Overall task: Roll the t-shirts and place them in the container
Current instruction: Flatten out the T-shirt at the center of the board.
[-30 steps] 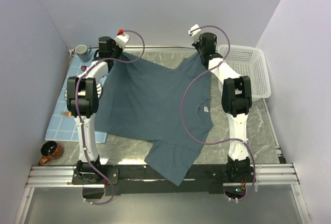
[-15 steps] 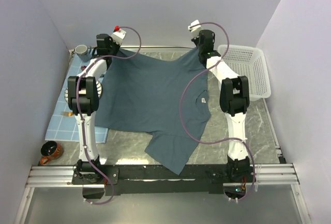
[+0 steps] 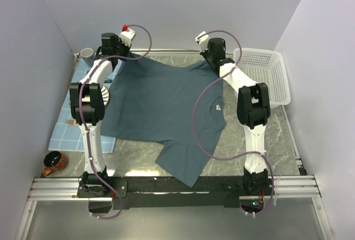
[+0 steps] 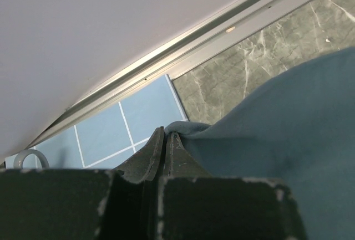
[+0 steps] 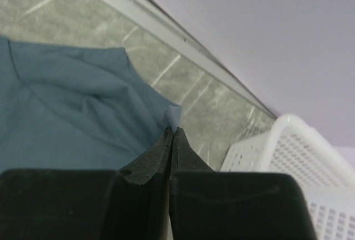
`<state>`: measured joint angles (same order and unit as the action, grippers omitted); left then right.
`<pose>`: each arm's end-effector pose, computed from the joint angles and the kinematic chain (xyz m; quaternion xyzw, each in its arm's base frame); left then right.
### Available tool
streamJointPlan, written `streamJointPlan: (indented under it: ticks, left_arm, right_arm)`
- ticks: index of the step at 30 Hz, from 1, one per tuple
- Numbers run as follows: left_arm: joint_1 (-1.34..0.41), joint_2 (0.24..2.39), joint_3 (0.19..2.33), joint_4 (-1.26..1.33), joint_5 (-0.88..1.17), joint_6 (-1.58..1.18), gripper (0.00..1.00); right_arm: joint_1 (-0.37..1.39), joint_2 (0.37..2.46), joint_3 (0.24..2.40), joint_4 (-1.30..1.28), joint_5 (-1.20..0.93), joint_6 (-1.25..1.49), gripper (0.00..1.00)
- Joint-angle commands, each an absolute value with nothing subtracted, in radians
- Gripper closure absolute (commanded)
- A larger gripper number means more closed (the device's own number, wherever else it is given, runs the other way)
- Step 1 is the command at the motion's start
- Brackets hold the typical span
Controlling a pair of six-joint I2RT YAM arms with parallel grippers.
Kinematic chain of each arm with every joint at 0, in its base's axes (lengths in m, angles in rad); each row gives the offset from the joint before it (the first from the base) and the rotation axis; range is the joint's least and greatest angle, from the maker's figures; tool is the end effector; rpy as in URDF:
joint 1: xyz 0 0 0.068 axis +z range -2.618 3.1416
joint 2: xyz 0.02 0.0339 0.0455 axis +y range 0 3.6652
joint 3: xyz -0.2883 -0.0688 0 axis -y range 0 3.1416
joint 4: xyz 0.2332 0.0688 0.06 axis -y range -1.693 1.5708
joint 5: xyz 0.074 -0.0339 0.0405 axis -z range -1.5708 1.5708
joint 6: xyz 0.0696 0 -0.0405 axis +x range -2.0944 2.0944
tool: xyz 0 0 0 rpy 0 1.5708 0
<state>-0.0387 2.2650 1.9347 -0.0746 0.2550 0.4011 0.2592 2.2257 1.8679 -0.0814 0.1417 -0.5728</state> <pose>0.5733 -0.0398 0.2605 0.2489 0.7929 -0.0060 0.5562 0.5480 0.1352 0.2559 -0.3056 0.7856 -0.1425 0.5189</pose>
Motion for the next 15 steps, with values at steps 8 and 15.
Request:
streamJointPlan:
  ticks: [8, 15]
  left_arm:
    - [-0.021, 2.244, 1.997, -0.069, 0.293, 0.546, 0.99]
    - [-0.040, 2.258, 2.005, -0.091, 0.249, 0.728, 0.99]
  right_arm:
    - [0.247, 1.991, 1.703, -0.084, 0.158, -0.555, 1.00]
    - [0.232, 1.959, 1.706, -0.159, 0.173, -0.522, 1.00]
